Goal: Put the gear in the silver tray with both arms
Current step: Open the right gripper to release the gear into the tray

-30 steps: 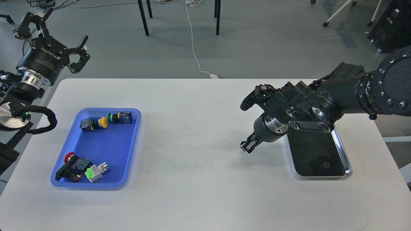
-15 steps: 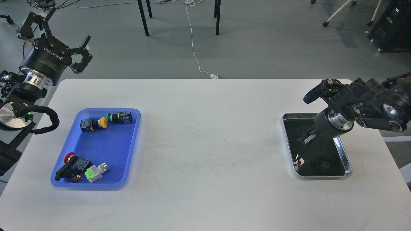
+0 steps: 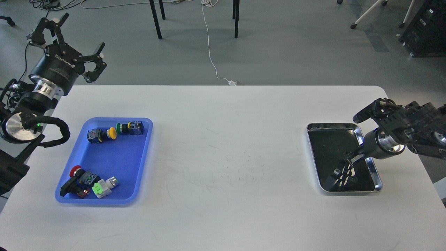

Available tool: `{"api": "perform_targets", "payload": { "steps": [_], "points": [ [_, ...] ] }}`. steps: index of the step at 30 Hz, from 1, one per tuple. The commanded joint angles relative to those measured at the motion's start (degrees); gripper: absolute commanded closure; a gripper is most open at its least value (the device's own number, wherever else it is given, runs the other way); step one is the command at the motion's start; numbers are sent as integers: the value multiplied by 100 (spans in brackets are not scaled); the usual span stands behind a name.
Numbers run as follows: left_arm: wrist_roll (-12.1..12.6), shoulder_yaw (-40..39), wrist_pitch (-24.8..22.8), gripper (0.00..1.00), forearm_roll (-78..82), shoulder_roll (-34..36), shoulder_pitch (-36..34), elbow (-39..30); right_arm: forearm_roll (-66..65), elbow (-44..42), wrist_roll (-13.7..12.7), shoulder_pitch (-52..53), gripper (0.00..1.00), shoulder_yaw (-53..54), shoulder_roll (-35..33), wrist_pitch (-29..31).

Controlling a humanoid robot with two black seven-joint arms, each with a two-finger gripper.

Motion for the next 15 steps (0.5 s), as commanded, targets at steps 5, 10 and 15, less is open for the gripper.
{"api": "perform_targets", "payload": {
  "steps": [5, 10, 15],
  "points": [
    [26, 8, 15, 2, 17, -51, -8, -8, 27, 7, 0, 7, 36, 379, -152, -29],
    [44, 16, 15, 2, 43, -24, -60, -8, 229, 51, 0, 218, 16, 1387, -512, -37],
    [44, 25, 24, 2, 96, -42, -131, 54, 958, -19, -35, 61, 2, 3601, -969, -11]
  ]
}}
